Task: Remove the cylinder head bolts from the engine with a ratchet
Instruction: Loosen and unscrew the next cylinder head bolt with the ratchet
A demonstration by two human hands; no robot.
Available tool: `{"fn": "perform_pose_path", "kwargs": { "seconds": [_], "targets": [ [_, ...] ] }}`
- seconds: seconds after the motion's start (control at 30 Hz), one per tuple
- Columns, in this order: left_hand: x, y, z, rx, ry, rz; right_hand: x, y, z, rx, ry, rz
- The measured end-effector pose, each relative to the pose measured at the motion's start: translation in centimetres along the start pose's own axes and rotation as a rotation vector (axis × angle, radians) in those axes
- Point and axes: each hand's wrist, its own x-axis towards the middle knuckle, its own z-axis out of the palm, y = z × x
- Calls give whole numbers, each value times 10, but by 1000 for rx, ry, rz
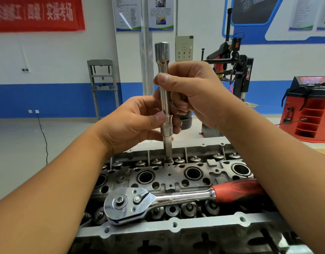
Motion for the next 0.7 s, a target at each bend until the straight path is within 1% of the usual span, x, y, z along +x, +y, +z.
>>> {"fn": "perform_pose_path", "kwargs": {
  "seconds": [0.07, 0.13, 0.17, 0.27, 0.3, 0.47, 0.57, 0.63, 0.7],
  "targets": [
    [3, 0, 2, 56, 87, 14, -1, -1, -1, 3, -13, -10],
    [4, 0, 1, 55, 127, 10, -1, -1, -1, -7, -5, -16],
    [3, 0, 1, 32, 105, 4, -1, -1, -1, -8, 2, -17],
    [-1, 1, -1, -76, -38, -33, -1, -2, -1, 19, -5, -9],
    [-1, 0, -1, -87, -50, -29, -1, -2, 0, 28, -15, 0],
    [2, 0, 3, 10, 47, 30, -3, -4, 0, 22, -48, 10],
    [3, 0, 5, 53, 105, 57, -4, -4, 2, -5, -10, -27],
    [3, 0, 3, 46, 100, 47, -3, -4, 2, -9, 12, -28],
    [1, 2, 2, 4, 44, 12, -2, -5, 1, -14, 1, -5]
  ]
}}
